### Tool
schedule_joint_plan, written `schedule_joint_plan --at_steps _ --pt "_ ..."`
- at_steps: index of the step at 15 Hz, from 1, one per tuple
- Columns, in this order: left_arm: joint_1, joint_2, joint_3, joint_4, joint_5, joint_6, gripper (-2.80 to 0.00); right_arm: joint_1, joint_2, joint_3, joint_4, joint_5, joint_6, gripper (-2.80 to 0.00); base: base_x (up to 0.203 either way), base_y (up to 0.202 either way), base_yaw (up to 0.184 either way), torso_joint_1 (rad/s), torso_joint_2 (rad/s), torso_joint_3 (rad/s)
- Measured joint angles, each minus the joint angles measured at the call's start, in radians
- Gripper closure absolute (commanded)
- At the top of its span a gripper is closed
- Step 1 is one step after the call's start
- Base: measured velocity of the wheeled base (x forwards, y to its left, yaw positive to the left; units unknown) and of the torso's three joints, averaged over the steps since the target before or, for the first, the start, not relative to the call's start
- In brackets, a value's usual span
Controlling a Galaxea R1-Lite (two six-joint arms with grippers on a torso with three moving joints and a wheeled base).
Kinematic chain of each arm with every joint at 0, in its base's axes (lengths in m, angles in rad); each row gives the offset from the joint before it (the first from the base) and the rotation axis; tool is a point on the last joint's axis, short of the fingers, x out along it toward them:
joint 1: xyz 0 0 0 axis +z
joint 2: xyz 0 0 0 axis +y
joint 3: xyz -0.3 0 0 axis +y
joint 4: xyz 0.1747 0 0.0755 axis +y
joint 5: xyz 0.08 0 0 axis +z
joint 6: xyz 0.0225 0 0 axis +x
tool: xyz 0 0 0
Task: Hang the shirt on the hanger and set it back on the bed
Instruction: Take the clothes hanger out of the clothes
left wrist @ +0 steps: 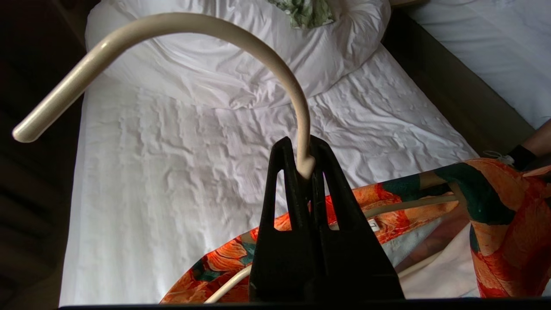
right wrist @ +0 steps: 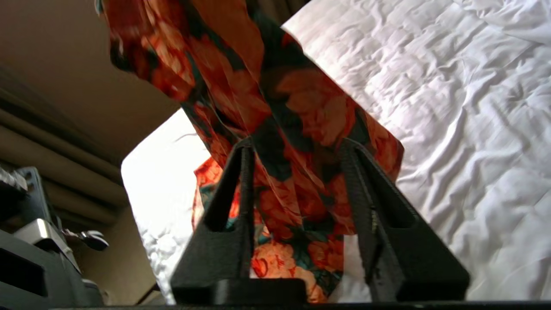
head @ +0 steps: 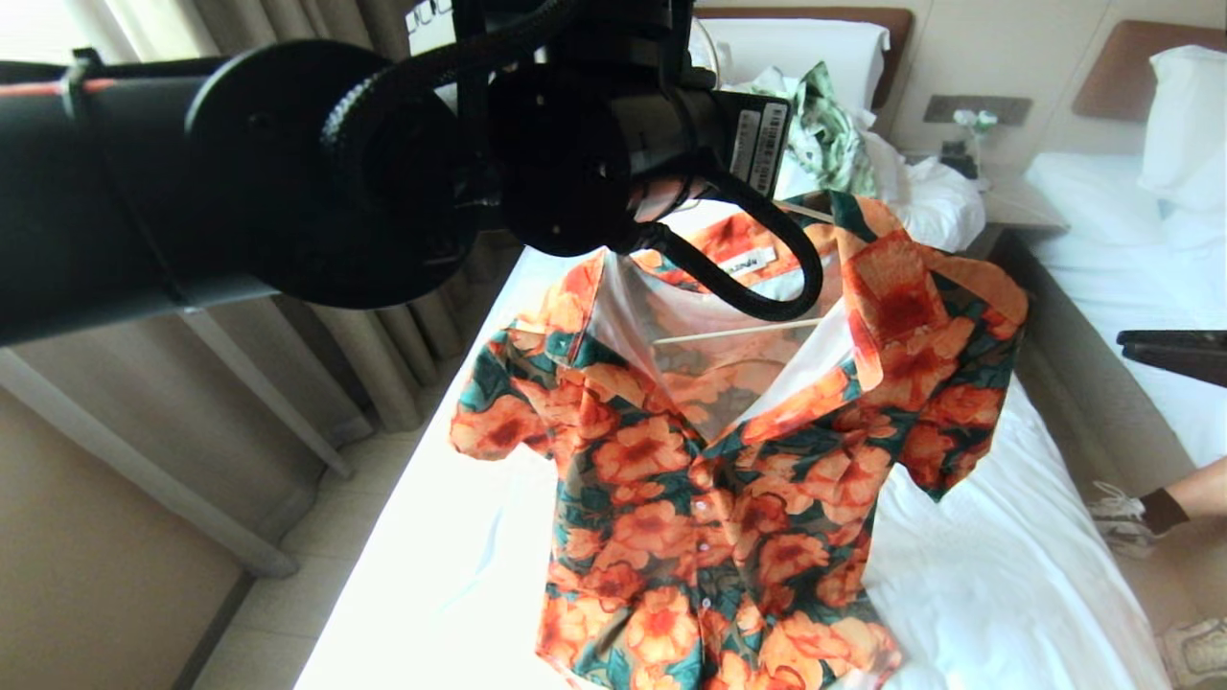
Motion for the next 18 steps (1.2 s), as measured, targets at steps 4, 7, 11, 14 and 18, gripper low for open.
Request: schedule_joint_plan --at_steps 4,7,11,14,18 --pt "0.009 -0.004 0.0 0.0 0.0 0.0 0.0 0.061 0.104 0.009 -0.005 -0.017 -0.19 -2.8 0.0 0.0 0.0 0.0 0.0 0.0" --pt "0.01 -0.006 0.0 0.0 0.0 0.0 0.0 0.148 0.154 -0.011 -0.015 -0.063 -0.198 -2.8 0.0 0.0 0.0 0.0 0.0 0.0" --pt "0.01 -0.013 0.0 0.002 0.0 0.001 0.0 0.255 0.2 -0.031 -0.023 -0.171 -0.228 0.0 0.0 0.0 0.0 0.0 0.0 0.0" --pt "0.011 -0.018 0.0 0.002 0.0 0.001 0.0 0.273 0.208 -0.034 -0.018 -0.174 -0.237 0.0 0.0 0.0 0.0 0.0 0.0 0.0" --pt "0.01 -0.02 0.0 0.001 0.0 0.0 0.0 0.268 0.206 -0.032 -0.013 -0.173 -0.236 0.0 0.0 0.0 0.0 0.0 0.0 0.0"
